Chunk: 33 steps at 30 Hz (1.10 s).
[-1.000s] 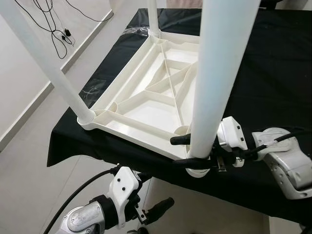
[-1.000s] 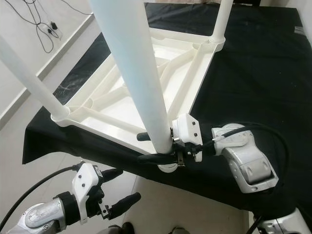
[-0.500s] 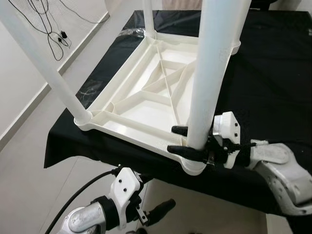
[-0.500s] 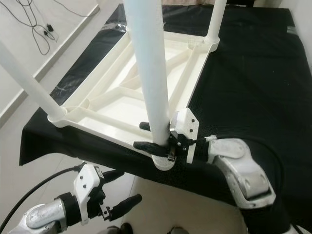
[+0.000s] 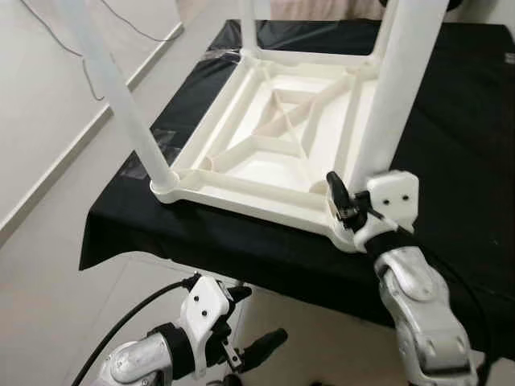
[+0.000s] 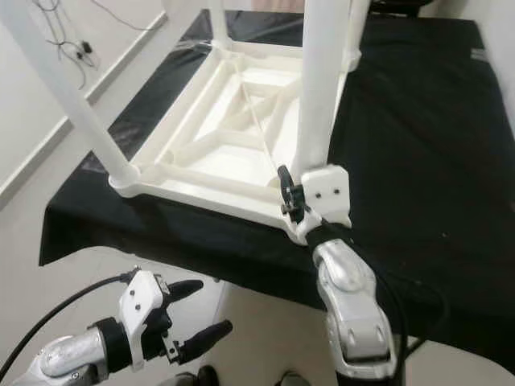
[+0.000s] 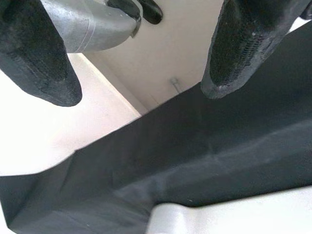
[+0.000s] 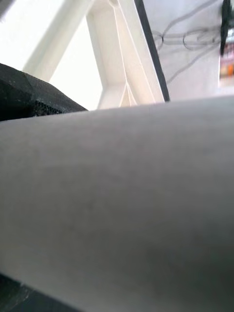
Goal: Building children table
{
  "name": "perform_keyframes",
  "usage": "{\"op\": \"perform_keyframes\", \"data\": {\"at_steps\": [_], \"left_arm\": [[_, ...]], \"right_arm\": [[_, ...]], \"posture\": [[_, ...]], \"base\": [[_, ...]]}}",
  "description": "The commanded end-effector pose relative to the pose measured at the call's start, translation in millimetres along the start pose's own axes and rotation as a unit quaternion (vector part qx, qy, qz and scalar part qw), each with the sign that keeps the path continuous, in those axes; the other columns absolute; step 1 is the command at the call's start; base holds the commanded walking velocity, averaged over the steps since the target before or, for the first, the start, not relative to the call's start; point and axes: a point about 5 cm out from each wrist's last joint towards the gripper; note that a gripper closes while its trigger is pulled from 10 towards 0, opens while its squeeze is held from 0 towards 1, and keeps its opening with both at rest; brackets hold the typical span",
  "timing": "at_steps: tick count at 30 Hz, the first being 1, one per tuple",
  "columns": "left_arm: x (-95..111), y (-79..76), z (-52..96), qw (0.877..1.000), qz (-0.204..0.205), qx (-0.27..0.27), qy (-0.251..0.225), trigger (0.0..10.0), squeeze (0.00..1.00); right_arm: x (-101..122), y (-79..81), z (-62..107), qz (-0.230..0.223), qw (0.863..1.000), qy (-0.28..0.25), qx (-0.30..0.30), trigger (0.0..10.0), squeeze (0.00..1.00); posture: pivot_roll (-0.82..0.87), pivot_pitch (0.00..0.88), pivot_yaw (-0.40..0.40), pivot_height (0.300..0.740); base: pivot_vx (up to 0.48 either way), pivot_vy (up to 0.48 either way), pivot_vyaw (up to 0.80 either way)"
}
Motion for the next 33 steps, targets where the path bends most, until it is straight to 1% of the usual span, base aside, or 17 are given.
{"op": "perform_keyframes", "data": {"at_steps": [1,3,6,8,9,12,17,18,19,23,25,28,29,30,31,32,33], "left_arm": [[-7.5,1.0,4.1,1.0,0.006,0.004,0.018,10.0,0.0],[-7.4,1.2,4.0,1.0,0.006,0.005,0.018,10.0,0.0],[-7.2,2.1,3.6,1.0,0.006,0.007,0.017,10.0,0.0],[-7.1,2.7,3.3,1.0,0.006,0.007,0.017,10.0,0.0],[-7.1,2.7,3.3,1.0,0.006,0.007,0.017,10.0,0.0],[-6.5,4.5,1.9,1.0,0.006,0.008,0.014,10.0,0.0],[-6.3,5.7,0.6,1.0,0.005,0.009,0.013,10.0,0.0],[-6.1,6.2,-0.2,1.0,0.004,0.009,0.012,10.0,0.0],[-6.1,6.2,-0.2,1.0,0.004,0.009,0.012,10.0,0.0],[-5.9,6.3,-0.6,1.0,0.004,0.012,0.009,10.0,0.0],[-5.8,6.3,-0.7,1.0,0.004,0.012,0.009,10.0,0.0],[-5.8,6.4,-0.8,1.0,0.004,0.013,0.009,10.0,0.0],[-5.8,6.2,-1.0,1.0,0.005,0.013,0.008,10.0,0.0],[-5.8,6.2,-1.0,1.0,0.005,0.013,0.008,10.0,0.0],[-6.0,5.9,-1.2,1.0,0.005,0.013,0.008,10.0,0.0],[-6.0,5.9,-1.2,1.0,0.005,0.013,0.008,10.0,0.0],[-6.1,5.7,-1.5,1.0,0.005,0.013,0.008,10.0,0.0]], "right_arm": [[-44.1,-12.1,1.4,0.04,0.992,0.113,-0.043,10.0,0.0],[-43.0,-12.5,0.2,0.039,0.992,0.112,-0.045,10.0,0.0],[-39.5,-7.6,2.9,0.033,0.989,0.123,-0.07,10.0,0.0],[-39.2,-5.0,4.6,0.031,0.989,0.126,-0.074,10.0,0.0],[-39.2,-5.0,4.6,0.031,0.989,0.126,-0.074,10.0,0.0],[-41.1,2.3,6.9,0.023,0.988,0.135,-0.074,10.0,0.0],[-41.6,4.0,3.0,0.019,0.988,0.134,-0.07,10.0,0.0],[-39.1,2.9,-2.1,0.008,0.99,0.123,-0.066,10.0,1.0],[-39.1,2.9,-2.1,0.008,0.99,0.123,-0.066,10.0,1.0],[-29.9,-6.9,-12.8,-0.008,0.994,0.091,-0.066,10.0,1.0],[-28.2,-7.8,-14.3,-0.011,0.994,0.087,-0.064,10.0,1.0],[-23.1,-13.1,-20.8,0.003,0.996,0.07,-0.046,10.0,1.0],[-19.6,-17.7,-25.4,0.003,0.998,0.057,-0.033,10.0,1.0],[-19.6,-17.7,-25.4,0.003,0.998,0.057,-0.033,10.0,1.0],[-13.5,-22.9,-31.1,0.007,0.999,0.036,-0.01,10.0,0.42],[-13.5,-22.9,-31.1,0.007,0.999,0.036,-0.01,10.0,0.42],[-7.4,-24.8,-35.1,0.001,1.0,0.017,0.022,10.0,0.0]], "posture": [[-0.04,0.275,0.084,0.74],[-0.04,0.274,0.082,0.74],[-0.04,0.274,0.081,0.74],[-0.04,0.271,0.079,0.74],[-0.04,0.271,0.079,0.74],[-0.05,0.266,0.082,0.74],[-0.05,0.259,0.081,0.74],[-0.05,0.256,0.079,0.74],[-0.05,0.256,0.079,0.74],[-0.05,0.254,0.076,0.74],[-0.05,0.254,0.076,0.74],[-0.05,0.253,0.078,0.74],[-0.05,0.252,0.079,0.74],[-0.05,0.252,0.079,0.74],[-0.05,0.25,0.078,0.74],[-0.05,0.25,0.078,0.74],[-0.05,0.249,0.078,0.74]], "base": [[0.0,0.0,0.0],[0.0,0.0,0.0],[0.0,0.0,0.0],[0.0,0.0,0.0],[0.0,0.0,0.0],[0.0,0.0,0.0],[0.0,0.0,0.0],[0.0,0.0,0.0],[0.0,0.0,0.0],[0.0,0.0,0.0],[0.0,0.0,0.0],[0.0,0.0,0.0],[0.0,0.0,0.0],[0.0,0.0,0.0],[0.0,0.0,0.0],[0.0,0.0,0.0],[0.0,0.0,0.0]]}}
Point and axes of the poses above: a point about 5 cm out from each wrist's last joint towards the gripper, its own z axis pointing back from the gripper into the wrist, its own x axis along the axis of the wrist's last joint, y = z × x, and after that the axes turned 4 degrees about z, right-handed
